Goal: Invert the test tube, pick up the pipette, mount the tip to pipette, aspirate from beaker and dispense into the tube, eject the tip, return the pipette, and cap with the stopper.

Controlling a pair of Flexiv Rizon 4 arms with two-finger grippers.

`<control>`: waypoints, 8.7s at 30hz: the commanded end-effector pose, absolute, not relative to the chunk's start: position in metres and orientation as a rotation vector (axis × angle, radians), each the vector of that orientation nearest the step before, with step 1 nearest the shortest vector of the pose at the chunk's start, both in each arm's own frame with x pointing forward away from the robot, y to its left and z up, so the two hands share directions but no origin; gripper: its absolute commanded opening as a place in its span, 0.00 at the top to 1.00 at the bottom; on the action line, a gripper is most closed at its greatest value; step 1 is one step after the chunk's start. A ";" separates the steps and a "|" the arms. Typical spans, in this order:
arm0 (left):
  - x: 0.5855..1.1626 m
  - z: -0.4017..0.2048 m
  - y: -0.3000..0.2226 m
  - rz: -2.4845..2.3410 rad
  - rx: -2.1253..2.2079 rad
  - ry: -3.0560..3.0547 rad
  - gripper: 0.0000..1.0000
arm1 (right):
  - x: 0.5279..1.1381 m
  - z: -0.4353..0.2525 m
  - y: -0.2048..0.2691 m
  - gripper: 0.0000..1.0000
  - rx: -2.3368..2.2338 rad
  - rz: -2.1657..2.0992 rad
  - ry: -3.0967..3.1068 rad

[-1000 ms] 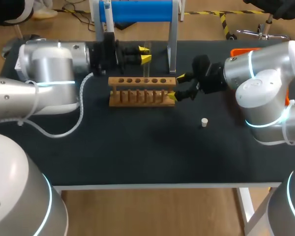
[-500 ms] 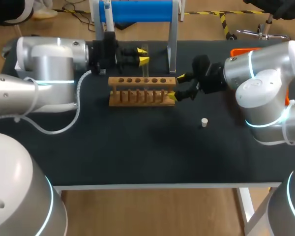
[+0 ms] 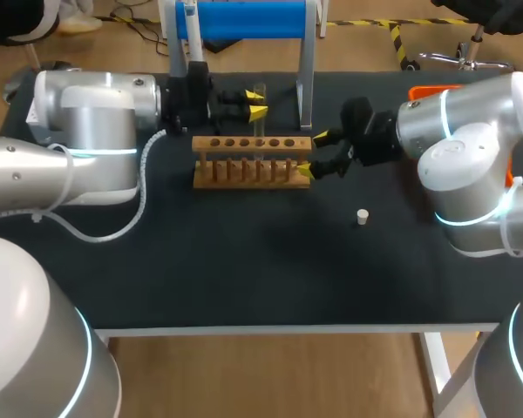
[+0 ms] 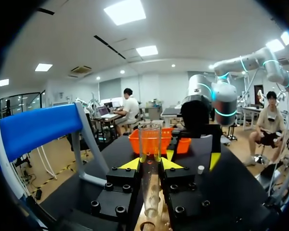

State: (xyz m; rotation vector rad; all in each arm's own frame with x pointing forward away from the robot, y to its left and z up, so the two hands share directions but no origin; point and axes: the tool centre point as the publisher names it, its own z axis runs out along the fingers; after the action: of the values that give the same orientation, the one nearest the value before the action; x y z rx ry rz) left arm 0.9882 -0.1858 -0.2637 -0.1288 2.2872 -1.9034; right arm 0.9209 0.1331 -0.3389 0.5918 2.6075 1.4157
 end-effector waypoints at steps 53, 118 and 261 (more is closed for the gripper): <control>0.989 -0.276 -0.183 -1.877 -0.136 2.260 1.00 | 0.921 -0.338 0.132 0.00 0.590 1.416 2.613; 0.949 -0.223 -0.099 -1.728 -0.273 2.225 0.00 | 0.921 -0.338 0.132 0.00 0.590 1.416 2.613; 1.107 -0.345 0.249 -0.783 -1.722 1.846 0.00 | 0.921 -0.338 0.132 0.00 0.590 1.416 2.613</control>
State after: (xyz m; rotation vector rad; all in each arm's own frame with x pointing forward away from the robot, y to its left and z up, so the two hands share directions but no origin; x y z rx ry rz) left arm 1.0995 0.2531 -0.3423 -1.6788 1.8074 -0.8438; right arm 0.9209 0.1331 -0.3389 0.5919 2.6075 1.4157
